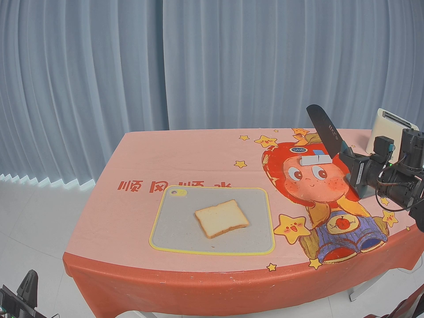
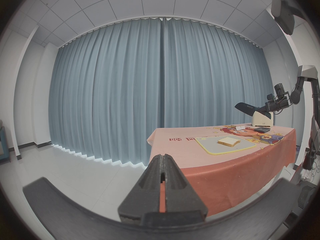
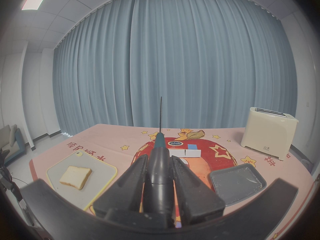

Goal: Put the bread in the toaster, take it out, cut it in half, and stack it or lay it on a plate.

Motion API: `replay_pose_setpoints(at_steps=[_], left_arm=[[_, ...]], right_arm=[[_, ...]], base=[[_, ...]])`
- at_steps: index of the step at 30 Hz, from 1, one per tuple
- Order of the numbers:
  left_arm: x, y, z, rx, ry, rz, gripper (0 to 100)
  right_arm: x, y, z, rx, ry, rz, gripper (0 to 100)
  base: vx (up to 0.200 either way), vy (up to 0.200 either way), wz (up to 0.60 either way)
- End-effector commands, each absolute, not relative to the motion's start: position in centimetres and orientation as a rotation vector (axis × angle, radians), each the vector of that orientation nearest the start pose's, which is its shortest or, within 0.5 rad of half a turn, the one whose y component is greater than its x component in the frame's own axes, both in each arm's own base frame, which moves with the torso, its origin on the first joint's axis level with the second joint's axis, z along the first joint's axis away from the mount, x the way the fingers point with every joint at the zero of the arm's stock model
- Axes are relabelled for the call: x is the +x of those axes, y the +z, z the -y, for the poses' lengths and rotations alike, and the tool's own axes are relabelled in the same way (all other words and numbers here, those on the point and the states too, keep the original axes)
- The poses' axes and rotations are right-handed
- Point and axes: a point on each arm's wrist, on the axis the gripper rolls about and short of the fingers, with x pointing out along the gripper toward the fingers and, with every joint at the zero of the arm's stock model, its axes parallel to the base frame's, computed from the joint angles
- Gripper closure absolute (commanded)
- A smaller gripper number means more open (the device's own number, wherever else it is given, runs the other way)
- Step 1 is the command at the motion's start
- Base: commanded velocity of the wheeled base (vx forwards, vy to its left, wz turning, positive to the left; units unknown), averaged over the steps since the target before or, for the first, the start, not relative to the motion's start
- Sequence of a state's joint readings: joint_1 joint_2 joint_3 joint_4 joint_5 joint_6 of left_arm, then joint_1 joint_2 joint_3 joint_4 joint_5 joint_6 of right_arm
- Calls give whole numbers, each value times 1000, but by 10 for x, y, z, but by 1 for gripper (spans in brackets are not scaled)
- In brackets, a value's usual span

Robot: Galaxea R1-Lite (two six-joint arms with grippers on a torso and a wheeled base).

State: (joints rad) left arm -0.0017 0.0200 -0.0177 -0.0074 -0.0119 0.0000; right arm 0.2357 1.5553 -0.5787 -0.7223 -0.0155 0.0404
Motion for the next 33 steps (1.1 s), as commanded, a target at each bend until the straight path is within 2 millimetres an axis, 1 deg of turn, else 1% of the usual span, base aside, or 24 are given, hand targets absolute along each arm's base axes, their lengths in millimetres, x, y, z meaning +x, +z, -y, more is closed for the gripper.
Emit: replay_pose_setpoints(at_steps=[1, 6, 10, 23, 33], left_arm=[[-21, 77, 0, 0, -14, -12, 100], [-21, 77, 0, 0, -14, -12, 100], [-21, 77, 0, 0, -14, -12, 100], [-21, 77, 0, 0, -14, -12, 100], [-21, 77, 0, 0, -14, -12, 100]], right_arm=[[245, 172, -63, 6, 232, -253, 100], [241, 171, -69, 2, 259, -258, 100], [240, 169, -70, -2, 265, -265, 100], [226, 170, -84, -11, 335, -261, 100], [224, 168, -87, -17, 343, -268, 100]], base=[[0, 0, 0], [0, 0, 0], [0, 0, 0], [0, 0, 0], [0, 0, 0]])
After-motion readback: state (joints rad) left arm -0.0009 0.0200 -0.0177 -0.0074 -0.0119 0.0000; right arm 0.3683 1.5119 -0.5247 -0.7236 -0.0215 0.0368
